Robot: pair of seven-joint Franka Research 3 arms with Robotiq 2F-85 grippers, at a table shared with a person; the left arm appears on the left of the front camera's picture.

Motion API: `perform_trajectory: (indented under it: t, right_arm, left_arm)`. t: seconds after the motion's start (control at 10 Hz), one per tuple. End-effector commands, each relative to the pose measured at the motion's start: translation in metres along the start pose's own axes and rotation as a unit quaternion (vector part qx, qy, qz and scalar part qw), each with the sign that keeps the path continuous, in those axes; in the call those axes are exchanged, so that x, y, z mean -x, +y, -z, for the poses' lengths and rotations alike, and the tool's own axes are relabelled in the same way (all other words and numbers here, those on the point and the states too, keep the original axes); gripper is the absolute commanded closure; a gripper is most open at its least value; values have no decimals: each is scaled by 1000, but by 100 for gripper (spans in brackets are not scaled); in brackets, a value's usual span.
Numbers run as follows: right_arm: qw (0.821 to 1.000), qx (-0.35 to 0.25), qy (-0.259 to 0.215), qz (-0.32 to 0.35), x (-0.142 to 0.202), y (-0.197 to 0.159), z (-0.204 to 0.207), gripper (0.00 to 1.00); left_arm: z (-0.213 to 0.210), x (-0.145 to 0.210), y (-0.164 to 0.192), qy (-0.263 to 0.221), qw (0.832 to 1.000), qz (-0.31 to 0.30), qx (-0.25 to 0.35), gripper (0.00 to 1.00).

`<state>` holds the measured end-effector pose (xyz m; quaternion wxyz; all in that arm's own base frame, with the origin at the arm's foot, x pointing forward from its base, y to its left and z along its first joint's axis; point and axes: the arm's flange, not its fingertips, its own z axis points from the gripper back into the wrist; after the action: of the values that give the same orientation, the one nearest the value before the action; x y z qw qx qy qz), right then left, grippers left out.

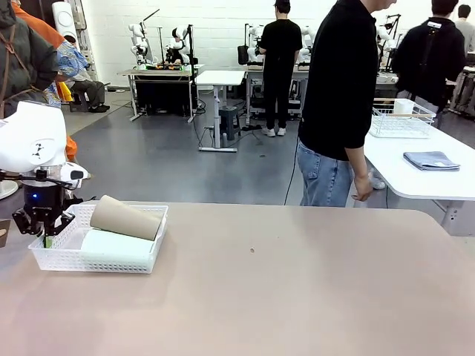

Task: Clean and organize the cups into the basket.
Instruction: Move the Organizing basket back to the left side of the table.

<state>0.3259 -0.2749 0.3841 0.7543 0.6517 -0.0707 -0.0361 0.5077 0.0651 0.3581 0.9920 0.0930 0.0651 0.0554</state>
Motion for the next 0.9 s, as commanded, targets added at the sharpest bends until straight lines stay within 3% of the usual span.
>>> perform_trajectory:
  t: [0.0, 0.1, 0.2, 0.5, 0.8]
  right_arm:
    - [1000, 6, 0, 1, 2, 0, 0, 0]
    - [1000, 6, 0, 1, 2, 0, 0, 0]
    - [1000, 6, 0, 1, 2, 0, 0, 0]
    - [1000, 6, 0, 1, 2, 0, 0, 0]
    - [1000, 6, 0, 1, 2, 0, 0, 0]
  left_arm:
    - [-1, -3, 8, 0, 1000, 3, -13, 35]
    - [-2, -2, 8, -2, 1000, 3, -13, 25]
    - [-2, -2, 9, -2, 1000, 3, -14, 0]
    - [-2, -3, 8, 4, 1000, 11, -17, 4]
    - [-4, -1, 10, 5, 1000, 16, -13, 0]
